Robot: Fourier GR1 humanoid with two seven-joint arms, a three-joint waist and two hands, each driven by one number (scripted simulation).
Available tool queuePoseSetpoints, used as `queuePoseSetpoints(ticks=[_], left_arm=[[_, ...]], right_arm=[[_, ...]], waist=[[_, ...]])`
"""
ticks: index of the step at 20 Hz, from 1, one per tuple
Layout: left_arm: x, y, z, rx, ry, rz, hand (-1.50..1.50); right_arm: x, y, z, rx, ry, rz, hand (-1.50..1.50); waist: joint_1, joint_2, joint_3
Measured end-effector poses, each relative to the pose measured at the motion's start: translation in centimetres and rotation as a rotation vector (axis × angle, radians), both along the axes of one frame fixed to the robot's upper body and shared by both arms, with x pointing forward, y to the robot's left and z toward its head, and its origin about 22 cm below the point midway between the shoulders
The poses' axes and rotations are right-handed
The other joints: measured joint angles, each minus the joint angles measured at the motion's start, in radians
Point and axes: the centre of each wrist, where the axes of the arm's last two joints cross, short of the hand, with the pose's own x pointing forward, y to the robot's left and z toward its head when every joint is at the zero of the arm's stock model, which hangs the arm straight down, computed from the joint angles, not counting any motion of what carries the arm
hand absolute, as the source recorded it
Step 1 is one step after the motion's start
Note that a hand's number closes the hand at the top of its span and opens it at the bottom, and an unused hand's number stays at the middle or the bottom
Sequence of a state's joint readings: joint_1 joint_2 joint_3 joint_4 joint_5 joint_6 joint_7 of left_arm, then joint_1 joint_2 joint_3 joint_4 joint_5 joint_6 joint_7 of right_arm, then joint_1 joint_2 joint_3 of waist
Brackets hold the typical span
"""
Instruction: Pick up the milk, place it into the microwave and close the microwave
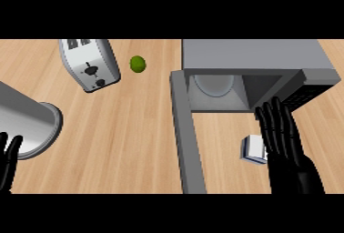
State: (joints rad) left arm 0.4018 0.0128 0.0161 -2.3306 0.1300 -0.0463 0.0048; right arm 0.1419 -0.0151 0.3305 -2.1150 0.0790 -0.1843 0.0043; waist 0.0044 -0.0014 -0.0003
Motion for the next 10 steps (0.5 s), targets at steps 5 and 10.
queuePoseSetpoints(ticks=[5, 10], left_arm=[[-0.8, 0.2, -0.3, -0.012, 0.004, -0.007, -1.50], [-1.3, 0.9, -1.0, -0.013, 0.007, -0.007, -1.50]], right_arm=[[0.5, -1.3, -2.0, -0.010, 0.040, -0.059, -1.50], [1.0, -2.6, -4.1, -0.007, 0.078, -0.097, -1.50]], waist=[[0.000, 0.000, 0.000], [0.000, 0.000, 0.000]])
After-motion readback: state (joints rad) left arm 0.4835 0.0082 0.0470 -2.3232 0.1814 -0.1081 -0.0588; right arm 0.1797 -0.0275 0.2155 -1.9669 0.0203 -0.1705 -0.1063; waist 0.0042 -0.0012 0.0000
